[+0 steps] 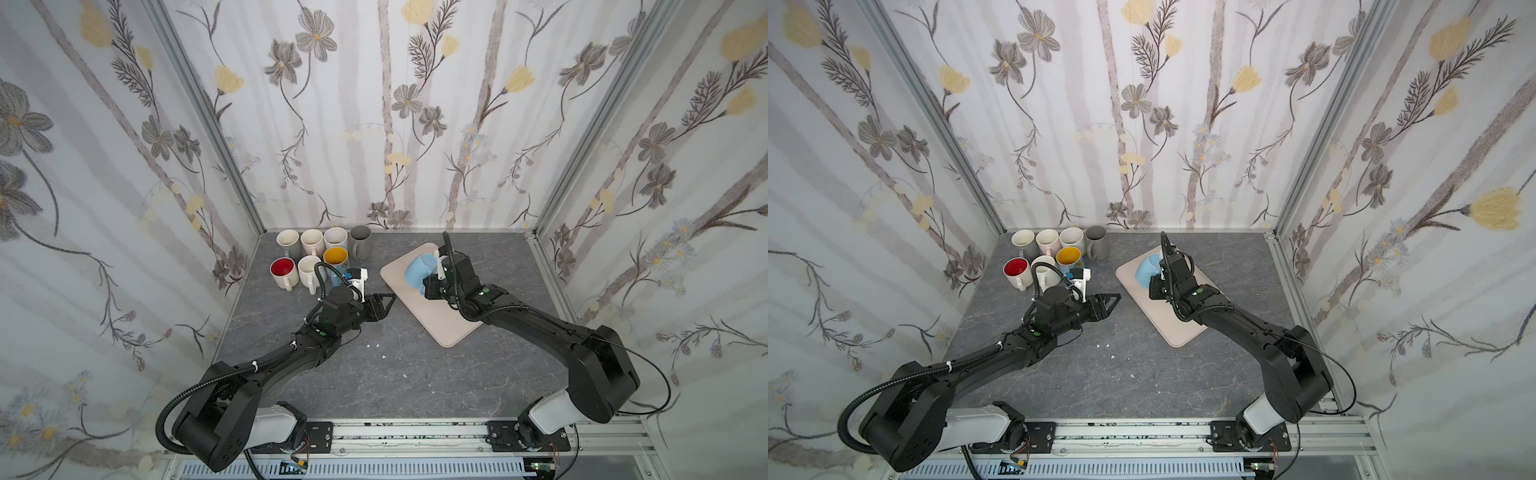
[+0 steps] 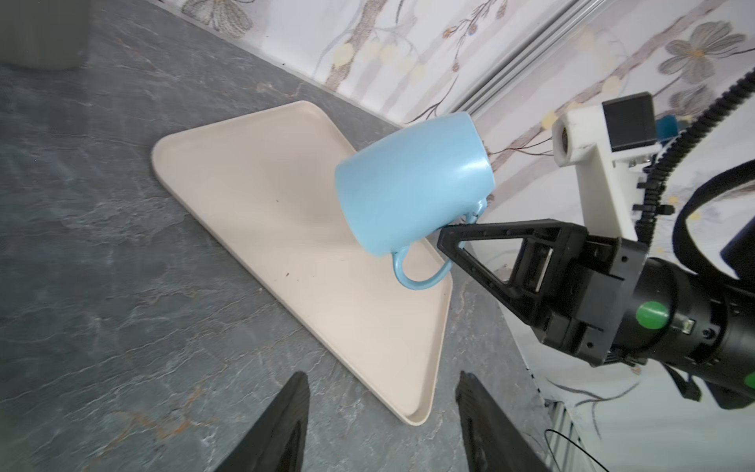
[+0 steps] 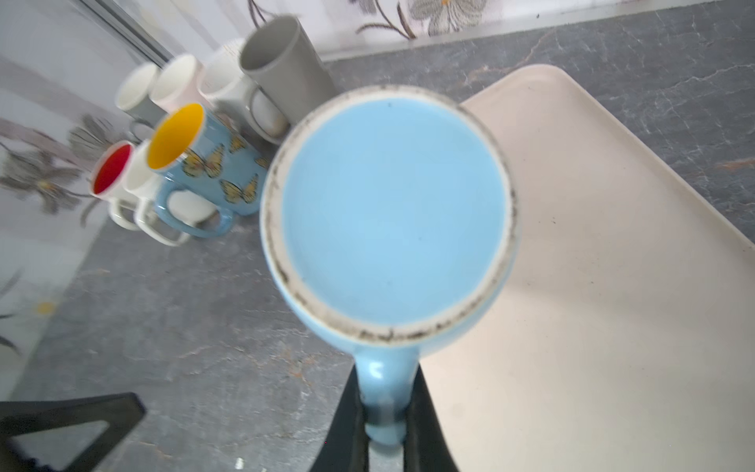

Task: Turn the mug right side up
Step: Pick up the mug from the tray.

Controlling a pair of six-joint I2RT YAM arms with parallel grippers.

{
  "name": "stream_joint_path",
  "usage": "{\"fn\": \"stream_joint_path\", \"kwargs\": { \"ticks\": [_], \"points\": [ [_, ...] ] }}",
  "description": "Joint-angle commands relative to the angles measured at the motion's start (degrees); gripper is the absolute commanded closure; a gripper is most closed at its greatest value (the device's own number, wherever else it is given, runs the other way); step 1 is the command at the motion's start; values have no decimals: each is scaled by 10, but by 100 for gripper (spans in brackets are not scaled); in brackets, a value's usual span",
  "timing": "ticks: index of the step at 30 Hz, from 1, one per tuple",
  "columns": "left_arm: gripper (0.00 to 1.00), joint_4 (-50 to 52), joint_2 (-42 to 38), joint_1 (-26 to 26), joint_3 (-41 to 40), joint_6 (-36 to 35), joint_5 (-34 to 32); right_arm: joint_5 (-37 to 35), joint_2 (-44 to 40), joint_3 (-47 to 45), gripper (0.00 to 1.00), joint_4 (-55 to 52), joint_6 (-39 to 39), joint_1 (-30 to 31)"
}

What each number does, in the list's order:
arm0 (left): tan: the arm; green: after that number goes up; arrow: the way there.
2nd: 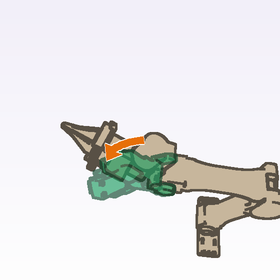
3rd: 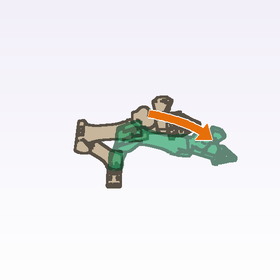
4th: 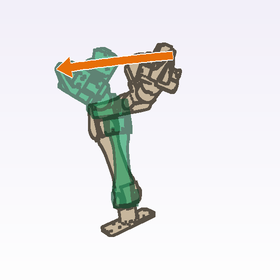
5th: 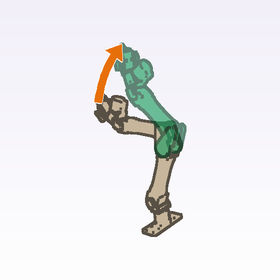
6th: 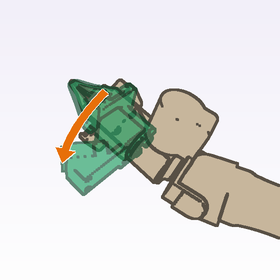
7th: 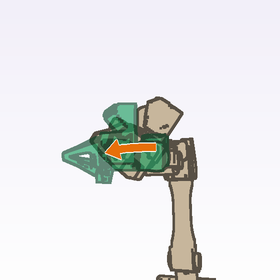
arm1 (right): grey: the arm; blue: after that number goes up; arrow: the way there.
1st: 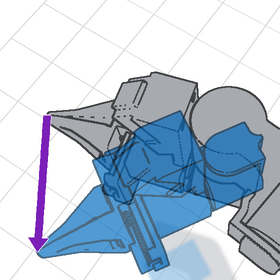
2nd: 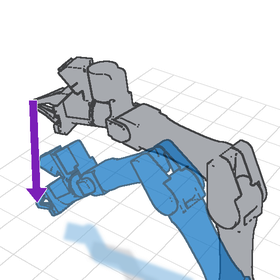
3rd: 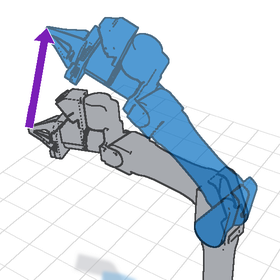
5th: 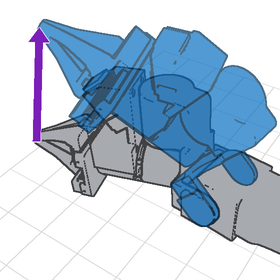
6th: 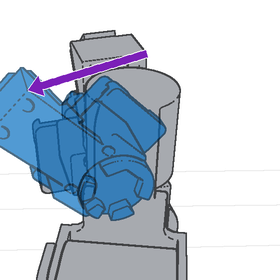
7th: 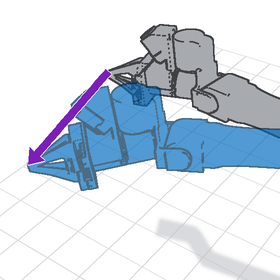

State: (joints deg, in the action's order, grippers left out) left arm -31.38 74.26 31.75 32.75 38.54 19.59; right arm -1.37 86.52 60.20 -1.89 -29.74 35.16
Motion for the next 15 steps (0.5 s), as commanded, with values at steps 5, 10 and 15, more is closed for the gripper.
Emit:
{"fn": "stream_joint_path", "kwargs": {
  "ticks": [5, 10, 15],
  "points": [
    [42, -203, 33, 19, -12, 109, 41, 70, -57, -45, 100, 201, -104, -5],
    [41, -305, 70, 27, -10, 176, 44, 123, -72, -68, 100, 288, -170, -6],
    [41, -391, 105, 28, -1, 235, 50, 172, -64, -90, 100, 387, -251, -6]
  ]
}}
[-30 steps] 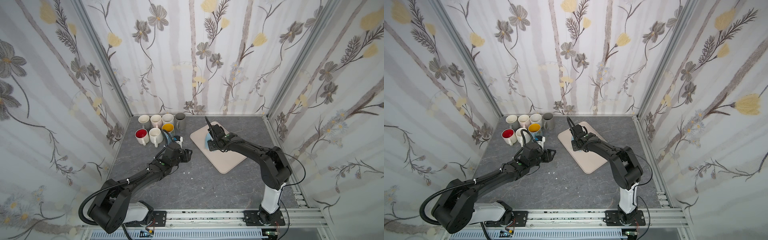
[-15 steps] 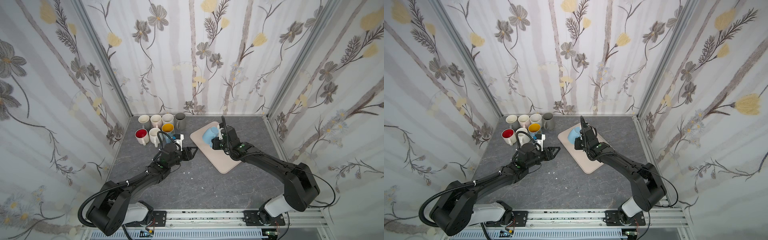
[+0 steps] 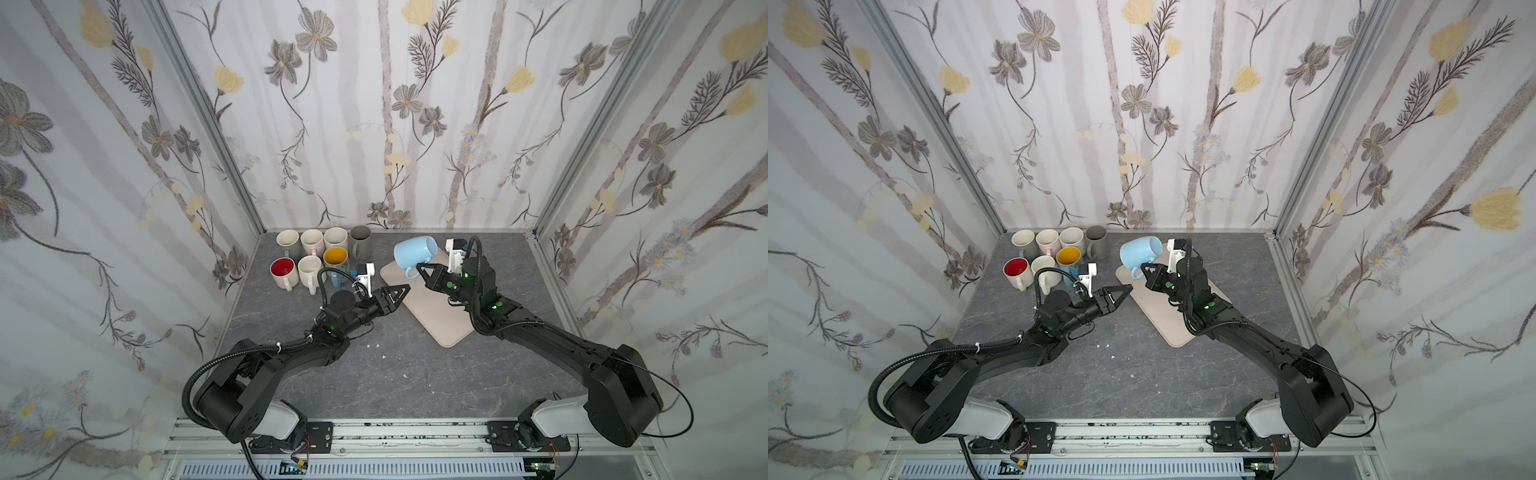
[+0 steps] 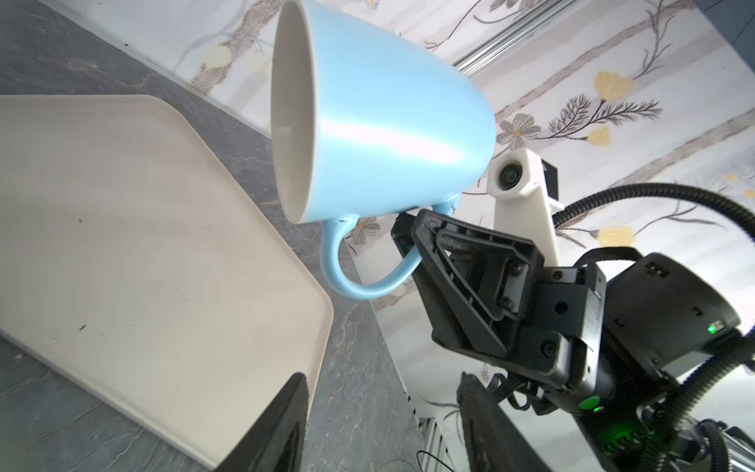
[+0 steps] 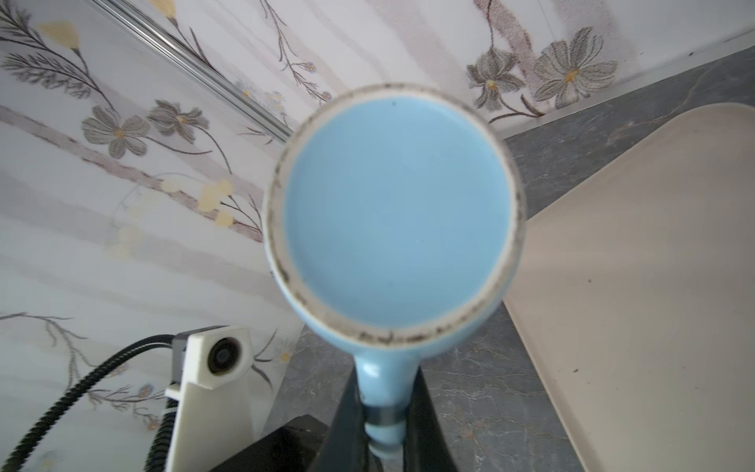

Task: Turn the mug right side up
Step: Place the mug at the top-center of the table.

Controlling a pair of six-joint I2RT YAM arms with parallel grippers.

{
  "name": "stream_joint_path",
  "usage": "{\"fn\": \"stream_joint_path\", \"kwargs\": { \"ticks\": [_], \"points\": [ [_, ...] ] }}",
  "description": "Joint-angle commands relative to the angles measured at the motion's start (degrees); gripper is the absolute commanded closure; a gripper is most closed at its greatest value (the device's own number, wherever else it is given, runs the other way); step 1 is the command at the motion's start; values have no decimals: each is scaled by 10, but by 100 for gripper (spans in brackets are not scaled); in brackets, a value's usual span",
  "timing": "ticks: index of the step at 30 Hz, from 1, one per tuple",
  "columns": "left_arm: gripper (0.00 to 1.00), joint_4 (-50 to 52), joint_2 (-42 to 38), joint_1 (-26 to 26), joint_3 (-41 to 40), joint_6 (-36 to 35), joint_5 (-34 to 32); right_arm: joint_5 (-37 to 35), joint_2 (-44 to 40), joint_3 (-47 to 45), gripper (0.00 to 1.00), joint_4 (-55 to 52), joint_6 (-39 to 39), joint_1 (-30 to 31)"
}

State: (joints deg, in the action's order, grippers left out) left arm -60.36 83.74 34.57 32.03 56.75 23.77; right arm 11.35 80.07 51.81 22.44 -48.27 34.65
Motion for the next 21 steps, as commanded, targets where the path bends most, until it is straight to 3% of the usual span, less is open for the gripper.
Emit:
{"fn": "stream_joint_path", "kwargs": {
  "ticks": [1, 5, 11, 15, 21],
  "points": [
    [41, -115, 16, 0, 8, 63, 8, 55, 3, -11, 100, 167, -82, 0],
    [41, -150, 33, -5, 19, 99, 3, 84, 16, -15, 100, 222, -126, 0],
    [45, -264, 87, -45, 45, 214, 34, 104, 24, -21, 100, 263, -163, 0],
    [48, -222, 104, -54, 88, 235, 72, 115, 33, -22, 100, 282, -176, 1],
    [65, -253, 133, -55, 121, 284, 106, 124, 43, -27, 100, 282, -172, 0]
  ]
}}
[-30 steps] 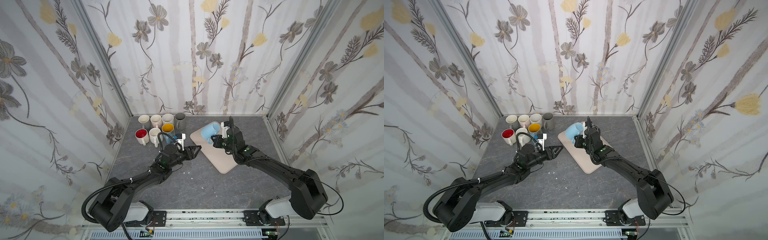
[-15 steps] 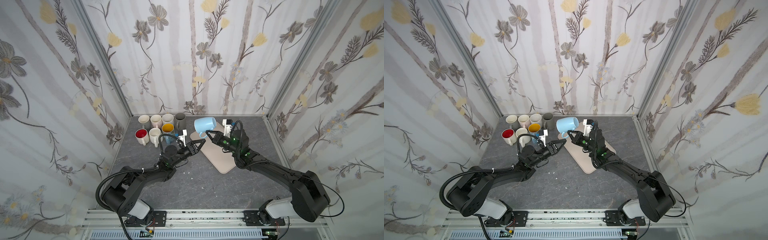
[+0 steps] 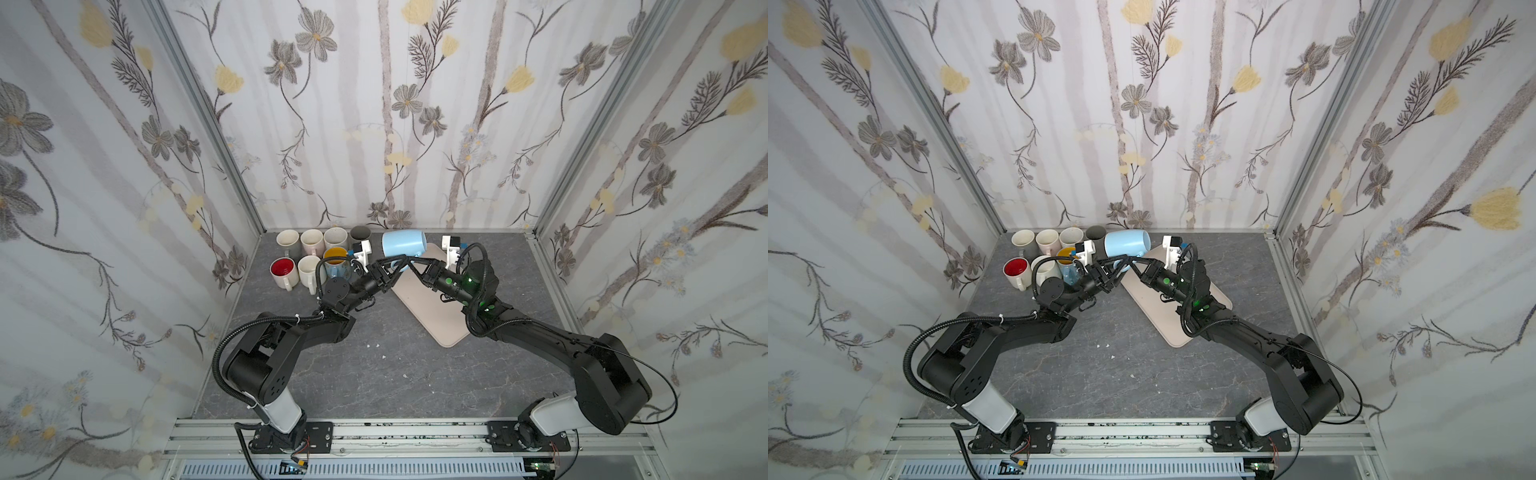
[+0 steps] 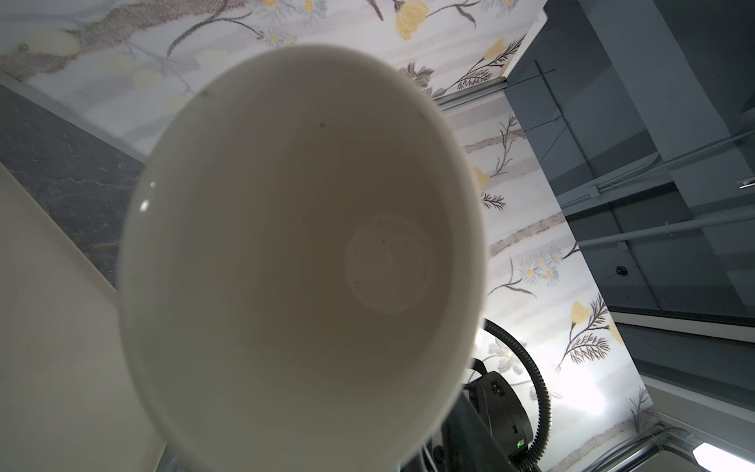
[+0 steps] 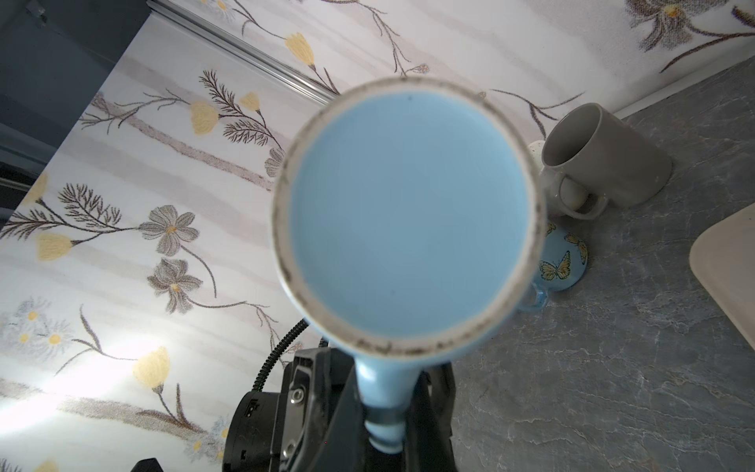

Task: Turn the mug right side up
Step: Place the mug at the top-center of the table.

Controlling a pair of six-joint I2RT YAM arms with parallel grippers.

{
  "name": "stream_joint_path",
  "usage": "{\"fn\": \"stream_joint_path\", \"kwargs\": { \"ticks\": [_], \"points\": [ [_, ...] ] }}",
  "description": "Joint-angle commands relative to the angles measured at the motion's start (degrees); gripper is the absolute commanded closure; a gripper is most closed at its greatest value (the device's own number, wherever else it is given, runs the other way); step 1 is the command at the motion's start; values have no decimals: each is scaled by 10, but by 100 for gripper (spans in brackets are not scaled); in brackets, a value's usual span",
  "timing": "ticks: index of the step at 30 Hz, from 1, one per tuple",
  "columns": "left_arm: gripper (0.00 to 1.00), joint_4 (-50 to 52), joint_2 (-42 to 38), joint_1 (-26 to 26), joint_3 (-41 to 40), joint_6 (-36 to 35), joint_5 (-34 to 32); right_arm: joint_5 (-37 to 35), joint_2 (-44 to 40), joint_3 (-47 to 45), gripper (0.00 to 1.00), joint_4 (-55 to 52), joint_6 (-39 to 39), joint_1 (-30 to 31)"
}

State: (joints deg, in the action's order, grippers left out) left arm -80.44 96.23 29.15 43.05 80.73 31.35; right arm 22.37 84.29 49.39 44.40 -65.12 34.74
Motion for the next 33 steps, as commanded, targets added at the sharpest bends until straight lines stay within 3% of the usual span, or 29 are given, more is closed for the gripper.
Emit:
{"fn": "stream_joint_path", "kwargs": {
  "ticks": [1, 5, 9, 10, 15, 19, 23, 29, 33],
  "points": [
    [72, -63, 12, -1, 11, 53, 32, 11, 1, -6, 100, 57, -2, -1],
    [100, -77, 16, -6, 4, 66, 31, 10, -1, -15, 100, 41, 4, -10],
    [100, -71, 15, -11, 4, 61, 36, 16, -3, -16, 100, 13, 15, -24],
    [100, -69, 15, -13, 4, 59, 38, 16, -6, -16, 95, 0, 22, -27],
    [100, -29, 7, -28, 9, 33, 45, 7, -28, 2, 54, -109, 88, -41],
    [100, 102, -16, -47, 34, -43, 58, -5, -58, 10, 43, -202, 152, -58],
    [100, 262, -31, -55, 83, -153, 56, -33, -97, -12, 42, -242, 189, -81],
    [100, 324, -10, -55, 125, -195, 52, -16, -104, -12, 42, -260, 209, -107],
    [100, 475, -9, -55, 173, -306, 6, -29, -104, 1, 41, -303, 249, -113]
  ]
}}
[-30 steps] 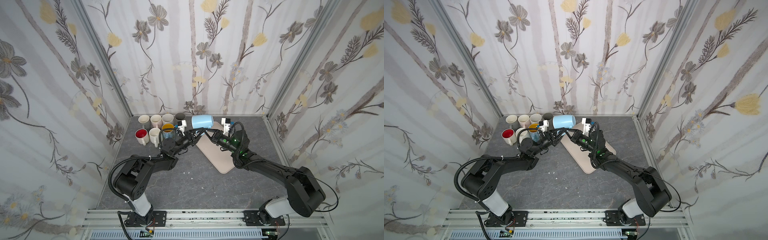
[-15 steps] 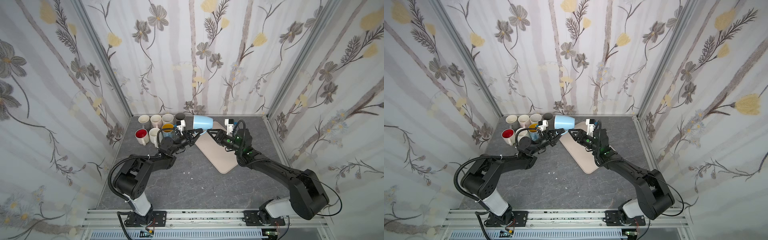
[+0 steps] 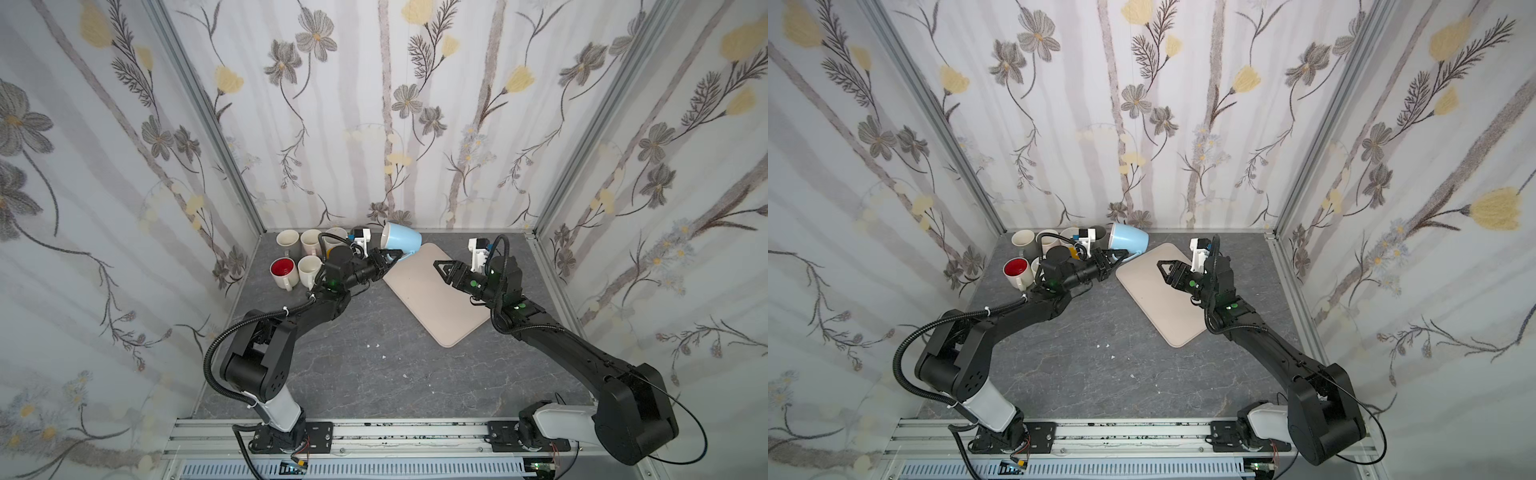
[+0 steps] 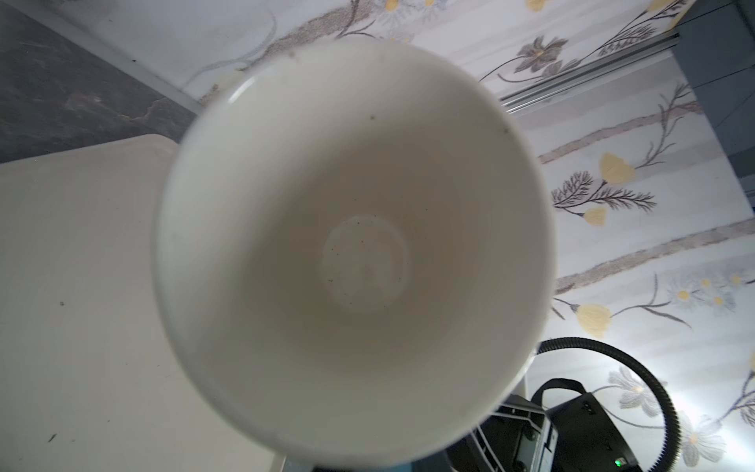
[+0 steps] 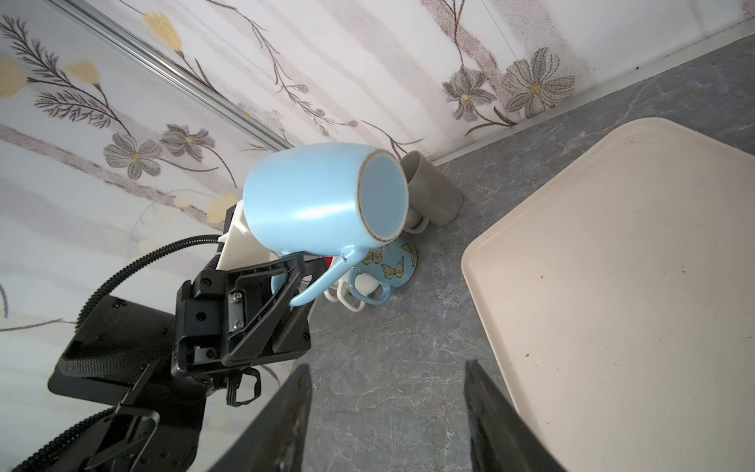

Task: Turn the mug right side up
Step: Place the mug at the top-center of the table.

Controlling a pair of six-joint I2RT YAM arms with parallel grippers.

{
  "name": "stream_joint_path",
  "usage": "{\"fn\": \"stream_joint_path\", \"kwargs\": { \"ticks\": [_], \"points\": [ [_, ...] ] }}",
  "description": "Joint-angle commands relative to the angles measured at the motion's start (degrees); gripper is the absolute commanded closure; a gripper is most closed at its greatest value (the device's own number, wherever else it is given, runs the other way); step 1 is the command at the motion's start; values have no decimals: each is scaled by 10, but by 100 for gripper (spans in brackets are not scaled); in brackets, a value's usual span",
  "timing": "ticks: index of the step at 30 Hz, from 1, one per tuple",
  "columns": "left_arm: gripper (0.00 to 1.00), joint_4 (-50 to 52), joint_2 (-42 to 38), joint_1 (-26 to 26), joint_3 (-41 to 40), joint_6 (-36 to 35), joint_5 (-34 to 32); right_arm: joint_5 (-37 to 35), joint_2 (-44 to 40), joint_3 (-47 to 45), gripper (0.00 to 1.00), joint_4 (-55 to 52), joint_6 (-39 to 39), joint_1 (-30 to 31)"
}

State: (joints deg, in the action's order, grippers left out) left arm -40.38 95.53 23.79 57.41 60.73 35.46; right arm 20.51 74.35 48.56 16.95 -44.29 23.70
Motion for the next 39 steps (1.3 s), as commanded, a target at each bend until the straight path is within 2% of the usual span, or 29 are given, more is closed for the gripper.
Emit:
{"fn": "stream_joint_path", "kwargs": {
  "ticks": [1, 5, 7, 11, 16, 20, 29, 37, 39],
  "points": [
    [100, 129, -2, -1, 48, -141, -56, -13, -6, 13, 41, -40, 53, -5],
    [100, 298, 7, -1, 115, -264, -162, -42, -15, 18, 39, -86, 103, -9],
    [100, 351, 16, 0, 141, -307, -214, -57, -20, 17, 38, -104, 123, -13],
    [100, 413, 44, 1, 186, -367, -297, -78, -25, 16, 36, -137, 159, -21],
    [100, 462, 92, 2, 236, -409, -370, -100, -34, 5, 35, -156, 181, -33],
    [100, 491, 129, 4, 270, -425, -404, -108, -39, -4, 34, -165, 189, -45],
    [100, 517, 186, 8, 283, -441, -445, -132, -50, -26, 30, -184, 202, -62],
    [100, 535, 205, 9, 282, -453, -483, -143, -56, -37, 28, -195, 210, -71],
    [94, 536, 210, 9, 280, -456, -484, -145, -56, -38, 28, -196, 210, -73]
  ]
}}
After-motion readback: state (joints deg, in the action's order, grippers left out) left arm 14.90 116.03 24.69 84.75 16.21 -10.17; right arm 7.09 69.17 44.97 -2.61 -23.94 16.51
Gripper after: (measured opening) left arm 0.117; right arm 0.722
